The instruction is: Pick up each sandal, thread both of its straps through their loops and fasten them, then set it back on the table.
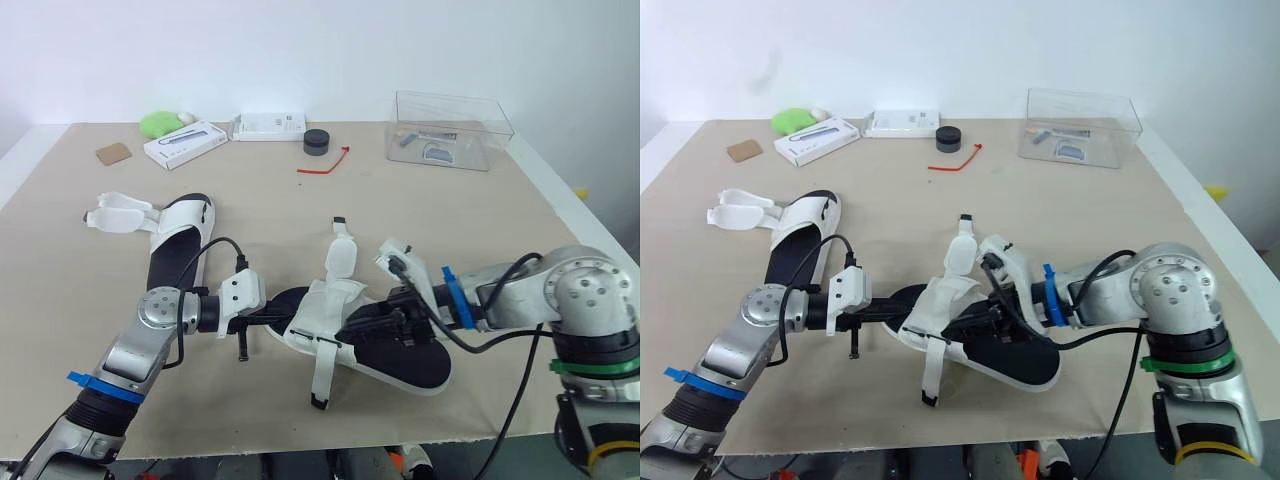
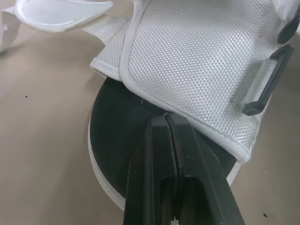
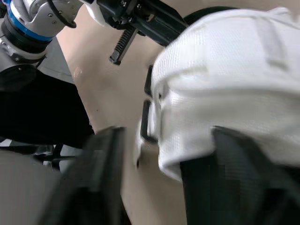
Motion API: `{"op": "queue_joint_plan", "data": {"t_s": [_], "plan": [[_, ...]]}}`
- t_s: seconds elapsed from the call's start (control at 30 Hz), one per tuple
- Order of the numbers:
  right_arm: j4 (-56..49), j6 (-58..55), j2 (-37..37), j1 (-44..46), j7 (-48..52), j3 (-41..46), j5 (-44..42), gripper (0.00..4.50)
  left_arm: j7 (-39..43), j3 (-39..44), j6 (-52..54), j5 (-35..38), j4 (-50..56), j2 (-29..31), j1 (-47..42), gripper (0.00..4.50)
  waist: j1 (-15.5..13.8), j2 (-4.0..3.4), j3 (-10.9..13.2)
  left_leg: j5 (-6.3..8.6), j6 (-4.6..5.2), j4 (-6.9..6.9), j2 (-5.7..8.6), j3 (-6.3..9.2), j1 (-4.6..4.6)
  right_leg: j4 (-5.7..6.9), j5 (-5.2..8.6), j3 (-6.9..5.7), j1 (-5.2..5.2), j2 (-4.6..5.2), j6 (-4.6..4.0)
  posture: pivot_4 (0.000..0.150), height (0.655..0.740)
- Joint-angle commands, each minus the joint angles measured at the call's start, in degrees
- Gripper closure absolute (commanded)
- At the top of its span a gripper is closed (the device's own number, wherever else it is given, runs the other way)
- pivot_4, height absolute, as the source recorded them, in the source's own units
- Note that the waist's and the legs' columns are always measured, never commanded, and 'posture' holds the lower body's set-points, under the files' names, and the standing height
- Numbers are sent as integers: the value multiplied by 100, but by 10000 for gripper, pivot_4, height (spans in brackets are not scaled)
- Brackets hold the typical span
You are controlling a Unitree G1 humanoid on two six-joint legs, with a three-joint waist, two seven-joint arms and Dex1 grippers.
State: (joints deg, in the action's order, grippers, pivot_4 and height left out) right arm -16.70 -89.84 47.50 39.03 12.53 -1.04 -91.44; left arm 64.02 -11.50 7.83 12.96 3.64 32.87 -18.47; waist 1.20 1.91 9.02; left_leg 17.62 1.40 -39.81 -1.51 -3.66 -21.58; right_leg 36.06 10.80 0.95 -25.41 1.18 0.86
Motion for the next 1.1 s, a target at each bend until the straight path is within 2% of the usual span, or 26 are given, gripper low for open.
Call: {"op": "queue_joint_plan", "data": {"t_s": [0.03,0.17,0.37,0.53,0.97,1.1], "plan": [[-52,307,337,-52,463,328,-683,803,35,-46,40,-37,38,77,30,45000,1,0,0,0,0,0,0,0,0,0,0,0,0,-1,0,1500,7400],[-662,566,501,-647,770,143,-1022,803,44,-34,64,-8,6,64,-16,45000,-2,1,0,0,1,1,-2,5,2,-1,2,-2,3,-3,0,1500,7400],[-887,950,168,-1050,749,-337,-305,803,79,-1,100,19,-48,75,-100,45000,1,2,-1,0,1,-6,-1,-2,5,0,10,4,6,0,17,1500,7400],[-854,1258,-166,-1140,710,-567,563,803,65,65,146,32,-36,106,-108,45000,0,2,-1,-1,0,-7,-2,-3,6,1,12,4,4,-2,20,1500,7400],[-480,1326,-628,-807,1208,-701,1803,803,-151,128,41,-89,-248,91,-229,45000,2,2,-1,-9,4,-7,-3,-5,15,6,7,4,7,-9,22,1500,7400],[-298,1369,-731,-702,1438,-831,2246,803,-272,114,102,-101,-165,53,-193,45000,0,2,-1,-10,4,-7,-4,-3,14,6,-8,4,7,-8,-3,1500,7400]]}}
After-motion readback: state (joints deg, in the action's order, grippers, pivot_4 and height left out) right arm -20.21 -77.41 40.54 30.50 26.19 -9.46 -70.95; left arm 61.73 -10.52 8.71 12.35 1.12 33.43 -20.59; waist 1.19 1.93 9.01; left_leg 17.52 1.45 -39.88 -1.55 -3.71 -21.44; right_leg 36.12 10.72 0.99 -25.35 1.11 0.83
